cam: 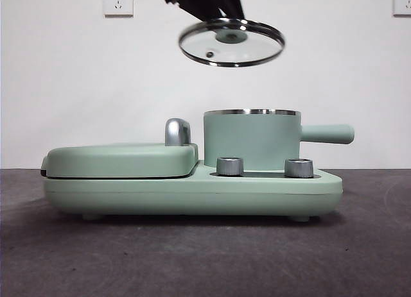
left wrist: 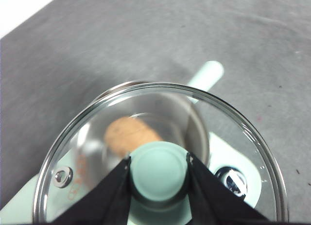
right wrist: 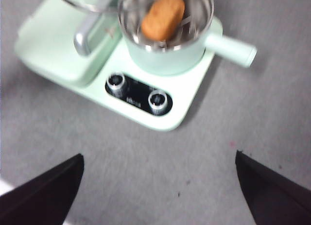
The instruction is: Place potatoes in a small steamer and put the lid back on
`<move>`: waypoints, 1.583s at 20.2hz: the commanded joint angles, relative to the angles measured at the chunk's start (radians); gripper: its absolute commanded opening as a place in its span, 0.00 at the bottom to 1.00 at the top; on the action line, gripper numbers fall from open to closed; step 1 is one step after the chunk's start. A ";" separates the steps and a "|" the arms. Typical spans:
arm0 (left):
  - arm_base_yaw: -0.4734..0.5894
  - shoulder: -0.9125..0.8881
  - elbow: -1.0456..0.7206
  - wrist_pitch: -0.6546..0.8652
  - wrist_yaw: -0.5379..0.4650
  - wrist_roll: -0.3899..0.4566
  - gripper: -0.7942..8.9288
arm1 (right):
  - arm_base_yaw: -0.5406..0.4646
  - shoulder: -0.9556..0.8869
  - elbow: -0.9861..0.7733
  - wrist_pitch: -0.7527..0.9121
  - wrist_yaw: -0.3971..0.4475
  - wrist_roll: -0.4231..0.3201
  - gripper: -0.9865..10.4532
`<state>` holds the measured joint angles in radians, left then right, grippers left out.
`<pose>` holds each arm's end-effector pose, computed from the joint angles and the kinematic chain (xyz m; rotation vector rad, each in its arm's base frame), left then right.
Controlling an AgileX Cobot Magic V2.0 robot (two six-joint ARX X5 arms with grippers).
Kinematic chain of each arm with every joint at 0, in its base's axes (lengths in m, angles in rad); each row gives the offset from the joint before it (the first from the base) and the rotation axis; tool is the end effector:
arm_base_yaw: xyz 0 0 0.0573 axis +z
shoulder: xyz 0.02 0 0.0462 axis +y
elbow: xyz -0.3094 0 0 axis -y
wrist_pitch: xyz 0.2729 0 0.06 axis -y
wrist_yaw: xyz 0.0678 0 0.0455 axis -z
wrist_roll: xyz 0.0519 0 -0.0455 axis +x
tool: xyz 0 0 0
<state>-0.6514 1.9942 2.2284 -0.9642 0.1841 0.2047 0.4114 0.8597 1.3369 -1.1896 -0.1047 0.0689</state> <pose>0.3817 -0.3029 0.4280 0.3581 0.6482 -0.8717 0.1108 0.0543 0.4385 -0.0455 0.7279 0.4689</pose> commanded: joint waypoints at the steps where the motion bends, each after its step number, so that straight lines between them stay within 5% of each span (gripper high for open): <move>1: -0.017 0.037 0.037 0.045 0.039 0.020 0.10 | 0.006 -0.113 -0.110 0.067 0.001 0.031 0.51; 9: -0.023 0.097 0.037 0.163 0.079 0.019 0.10 | 0.006 -0.395 -0.322 0.150 0.001 0.213 0.51; 32: 0.011 0.200 0.035 0.222 0.000 -0.030 0.10 | 0.005 -0.413 -0.322 0.190 0.035 0.246 0.51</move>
<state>-0.6270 2.1769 2.2284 -0.7650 0.1783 0.1867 0.4114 0.4438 1.0092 -1.0080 -0.0742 0.3050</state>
